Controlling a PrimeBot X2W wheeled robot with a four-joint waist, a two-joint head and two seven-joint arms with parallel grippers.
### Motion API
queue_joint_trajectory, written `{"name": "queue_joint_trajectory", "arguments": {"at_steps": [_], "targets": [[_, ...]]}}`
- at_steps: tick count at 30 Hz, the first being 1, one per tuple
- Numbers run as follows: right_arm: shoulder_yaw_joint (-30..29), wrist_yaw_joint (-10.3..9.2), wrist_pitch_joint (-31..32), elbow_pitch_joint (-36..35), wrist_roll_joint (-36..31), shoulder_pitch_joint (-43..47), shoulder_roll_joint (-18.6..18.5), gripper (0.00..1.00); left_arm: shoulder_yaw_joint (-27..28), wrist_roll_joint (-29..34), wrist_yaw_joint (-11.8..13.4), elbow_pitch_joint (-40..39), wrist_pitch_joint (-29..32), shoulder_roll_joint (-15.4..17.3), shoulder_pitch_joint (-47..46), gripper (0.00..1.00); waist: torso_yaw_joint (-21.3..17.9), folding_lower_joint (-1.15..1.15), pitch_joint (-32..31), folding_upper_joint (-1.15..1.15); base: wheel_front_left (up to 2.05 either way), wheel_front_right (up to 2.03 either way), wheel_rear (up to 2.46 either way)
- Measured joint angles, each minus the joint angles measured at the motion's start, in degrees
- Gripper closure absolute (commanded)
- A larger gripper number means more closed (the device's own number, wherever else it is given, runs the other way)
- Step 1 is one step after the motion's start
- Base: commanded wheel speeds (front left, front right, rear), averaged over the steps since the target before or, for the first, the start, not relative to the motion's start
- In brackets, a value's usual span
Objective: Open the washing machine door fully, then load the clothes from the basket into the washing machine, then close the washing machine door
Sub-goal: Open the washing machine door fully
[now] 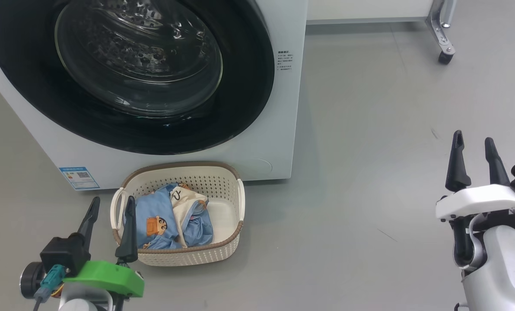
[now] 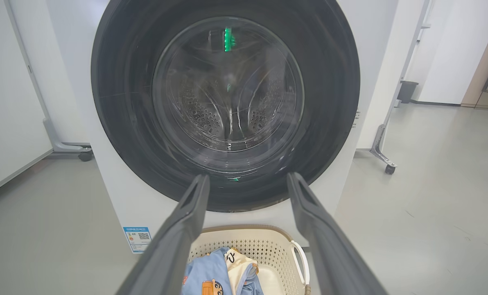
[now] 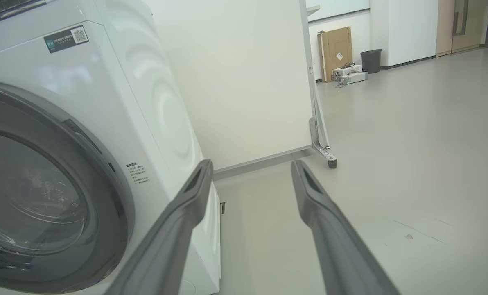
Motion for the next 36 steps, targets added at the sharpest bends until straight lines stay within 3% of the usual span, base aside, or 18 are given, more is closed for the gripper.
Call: {"name": "queue_joint_trajectory", "arguments": {"at_steps": [4,10,11,12,14,22,32,36], "targets": [[-2.5,0.76,0.0,-0.12,4.42,-2.82,0.57,0.0,-0.59,-0.18,0.0,-0.1,0.0,-0.03,-0.02,0.0,0.77,0.0,1.0,0.0,0.0,0.0,0.0],[-9.77,1.35,0.36,0.35,19.74,-6.75,2.96,0.0,-2.29,-1.05,0.0,-0.53,0.0,-0.09,-0.13,0.0,1.84,0.0,2.58,0.0,0.0,0.0,0.0],[-10.96,1.43,0.83,0.37,22.15,-7.47,2.96,0.13,-2.64,-1.07,0.0,-0.58,0.0,-0.08,-0.15,0.0,2.06,0.0,2.87,0.0,0.0,0.0,0.0],[-11.95,1.56,1.37,0.44,24.24,-8.26,2.92,0.52,-3.08,-1.08,0.0,-0.65,0.0,-0.09,-0.18,0.0,2.29,0.0,3.17,0.0,0.0,0.0,0.0],[-13.56,1.77,2.59,0.6,28.09,-10.04,2.92,1.0,-3.66,-1.23,0.0,-0.9,0.0,-0.1,-0.22,0.0,2.78,0.0,3.82,0.0,0.0,0.0,0.0],[-15.15,1.85,12.46,1.27,41.27,-18.15,2.82,1.0,-5.46,-1.42,0.0,-2.1,0.0,-0.14,-1.65,0.0,4.89,0.0,6.93,0.0,0.0,0.0,0.0],[-14.05,1.67,26.15,1.79,47.78,-27.24,0.34,1.0,-8.4,-2.14,0.0,-3.63,0.0,-0.29,-5.1,0.0,8.04,0.0,11.76,0.0,0.0,0.0,0.0],[-13.02,0.38,31.04,1.96,49.64,-30.5,-0.65,1.0,-9.35,-3.21,0.0,-4.04,0.0,-0.41,-6.1,0.0,9.44,0.01,13.79,0.0,0.0,0.0,0.0]]}}
